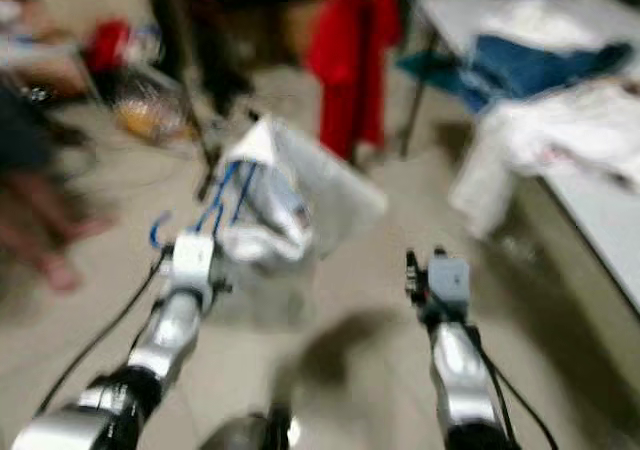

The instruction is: Hang hanger

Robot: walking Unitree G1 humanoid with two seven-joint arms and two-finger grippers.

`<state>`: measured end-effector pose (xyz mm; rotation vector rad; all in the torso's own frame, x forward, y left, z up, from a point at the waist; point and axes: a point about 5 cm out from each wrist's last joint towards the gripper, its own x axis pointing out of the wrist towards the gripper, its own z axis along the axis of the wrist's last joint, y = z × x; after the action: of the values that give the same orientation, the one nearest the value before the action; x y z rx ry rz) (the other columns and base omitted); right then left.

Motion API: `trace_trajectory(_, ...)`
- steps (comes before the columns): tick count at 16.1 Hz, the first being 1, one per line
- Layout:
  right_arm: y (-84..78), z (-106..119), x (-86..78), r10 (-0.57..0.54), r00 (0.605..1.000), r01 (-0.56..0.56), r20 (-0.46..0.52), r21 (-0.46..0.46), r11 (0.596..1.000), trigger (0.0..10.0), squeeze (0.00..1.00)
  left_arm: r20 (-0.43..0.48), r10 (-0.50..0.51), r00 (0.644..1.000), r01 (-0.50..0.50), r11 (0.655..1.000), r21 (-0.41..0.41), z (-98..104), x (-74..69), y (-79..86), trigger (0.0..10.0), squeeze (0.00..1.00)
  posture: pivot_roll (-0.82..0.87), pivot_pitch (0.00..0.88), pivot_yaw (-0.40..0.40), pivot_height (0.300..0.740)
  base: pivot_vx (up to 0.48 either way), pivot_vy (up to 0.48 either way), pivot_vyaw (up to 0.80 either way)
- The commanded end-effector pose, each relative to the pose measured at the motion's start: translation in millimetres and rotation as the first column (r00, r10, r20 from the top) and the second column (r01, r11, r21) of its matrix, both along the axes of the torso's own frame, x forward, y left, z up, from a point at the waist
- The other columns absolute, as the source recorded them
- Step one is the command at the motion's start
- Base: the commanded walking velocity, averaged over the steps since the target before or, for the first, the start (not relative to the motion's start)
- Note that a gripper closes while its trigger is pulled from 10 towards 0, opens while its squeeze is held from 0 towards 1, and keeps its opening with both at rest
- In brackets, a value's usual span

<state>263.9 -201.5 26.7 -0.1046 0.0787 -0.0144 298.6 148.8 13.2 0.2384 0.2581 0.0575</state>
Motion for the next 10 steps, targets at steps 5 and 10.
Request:
trace_trajectory(5, 11.0, -3.6, -1.9, 0.066, 0.997, -0.067, -0.029, -0.031, 0.997, 10.0, 0.00, 0.078, -0.005, 0.997, 0.007, 1.000, -0.020, 15.9, 11.4, -1.7, 10.0, 0.00, -0.02, 0.004, 0.069, 0.740, 0.000, 0.000, 0.46)
trace_trajectory(10, 20.1, -10.3, -7.2, 0.114, 0.992, -0.116, -0.060, -0.038, 0.993, 10.0, 0.00, 0.054, -0.049, 0.997, 0.054, 0.995, -0.087, 9.2, 5.2, -4.2, 10.0, 0.00, -0.02, 0.004, 0.066, 0.740, 0.000, 0.000, 0.00)
